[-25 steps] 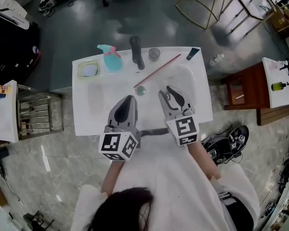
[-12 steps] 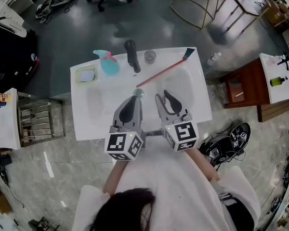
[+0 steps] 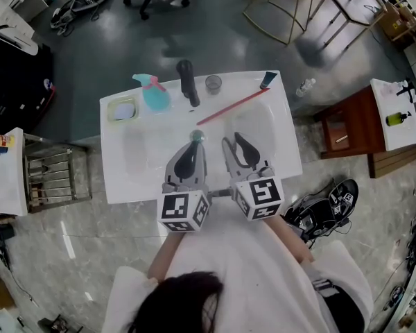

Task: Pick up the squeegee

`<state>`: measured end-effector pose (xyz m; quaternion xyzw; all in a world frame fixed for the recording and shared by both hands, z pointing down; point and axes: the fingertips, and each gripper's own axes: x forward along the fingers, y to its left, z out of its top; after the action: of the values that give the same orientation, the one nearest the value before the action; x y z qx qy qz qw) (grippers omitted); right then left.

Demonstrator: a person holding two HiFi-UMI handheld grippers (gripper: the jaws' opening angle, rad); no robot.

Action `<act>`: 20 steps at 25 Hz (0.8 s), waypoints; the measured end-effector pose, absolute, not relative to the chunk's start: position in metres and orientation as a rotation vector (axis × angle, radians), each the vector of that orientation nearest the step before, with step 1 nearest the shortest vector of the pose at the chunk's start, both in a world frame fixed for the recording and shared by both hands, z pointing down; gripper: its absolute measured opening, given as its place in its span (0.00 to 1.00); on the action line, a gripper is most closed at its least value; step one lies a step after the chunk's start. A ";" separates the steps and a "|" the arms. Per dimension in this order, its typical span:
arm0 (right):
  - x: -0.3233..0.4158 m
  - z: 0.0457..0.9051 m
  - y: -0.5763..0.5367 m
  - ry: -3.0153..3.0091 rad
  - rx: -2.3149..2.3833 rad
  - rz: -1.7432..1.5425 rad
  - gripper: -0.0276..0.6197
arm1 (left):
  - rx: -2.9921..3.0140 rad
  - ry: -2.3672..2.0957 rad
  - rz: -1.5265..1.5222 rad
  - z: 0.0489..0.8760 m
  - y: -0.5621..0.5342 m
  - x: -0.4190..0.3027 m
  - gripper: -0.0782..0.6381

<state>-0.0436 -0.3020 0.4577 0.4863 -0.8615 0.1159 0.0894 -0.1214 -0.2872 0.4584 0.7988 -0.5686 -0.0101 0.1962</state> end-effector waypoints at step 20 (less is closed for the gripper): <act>-0.032 0.455 -0.299 -2.560 1.432 0.279 0.23 | 2.230 -1.599 0.002 0.465 -0.292 -0.112 0.16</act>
<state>-0.0323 -0.2993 0.4552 0.4836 -0.8647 0.0942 0.0973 -0.1115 -0.2920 0.4648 0.7968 -0.5711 0.0007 0.1975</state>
